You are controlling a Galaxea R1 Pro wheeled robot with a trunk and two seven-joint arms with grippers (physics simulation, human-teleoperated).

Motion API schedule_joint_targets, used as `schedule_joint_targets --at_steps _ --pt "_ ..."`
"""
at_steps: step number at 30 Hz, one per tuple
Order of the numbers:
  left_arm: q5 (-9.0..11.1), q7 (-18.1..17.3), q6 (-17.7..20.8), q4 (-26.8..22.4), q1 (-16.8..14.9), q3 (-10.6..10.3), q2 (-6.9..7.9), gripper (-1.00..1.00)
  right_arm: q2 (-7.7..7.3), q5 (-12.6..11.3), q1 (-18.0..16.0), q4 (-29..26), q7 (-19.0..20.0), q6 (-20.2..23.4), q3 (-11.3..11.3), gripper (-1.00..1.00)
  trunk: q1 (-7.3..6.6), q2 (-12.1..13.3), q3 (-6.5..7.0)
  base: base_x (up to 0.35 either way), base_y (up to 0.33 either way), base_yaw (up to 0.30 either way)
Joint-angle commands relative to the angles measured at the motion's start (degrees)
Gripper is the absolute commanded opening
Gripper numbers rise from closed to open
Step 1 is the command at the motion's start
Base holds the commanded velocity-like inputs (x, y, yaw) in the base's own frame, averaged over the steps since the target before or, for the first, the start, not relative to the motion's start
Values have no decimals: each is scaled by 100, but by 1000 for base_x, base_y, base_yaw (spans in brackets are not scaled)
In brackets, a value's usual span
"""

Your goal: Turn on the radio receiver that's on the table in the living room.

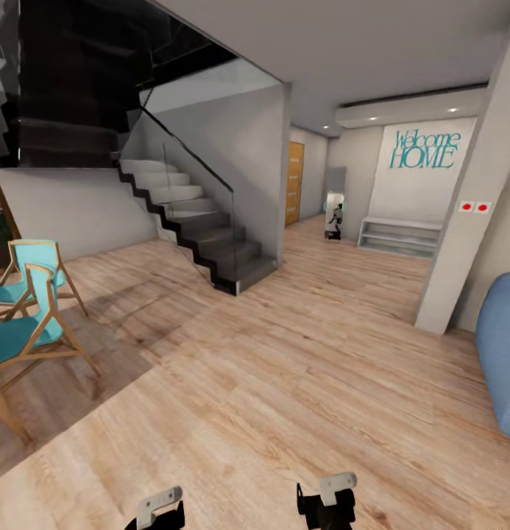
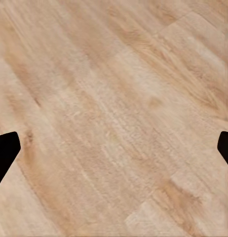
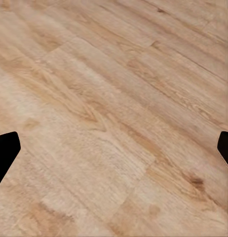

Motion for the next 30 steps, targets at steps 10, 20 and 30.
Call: schedule_joint_targets --at_steps 10,20,30 --pt "0 0 0 1 0 0 0 100 2 0 0 4 0 0 5 100 0 0 0 336 0 -277" --pt "5 0 192 0 0 0 0 100 1 0 0 6 0 0 9 100 0 0 0 336 13 -277" --pt "9 0 289 0 0 0 0 100 2 0 0 8 0 0 9 100 0 0 0 336 84 -277"
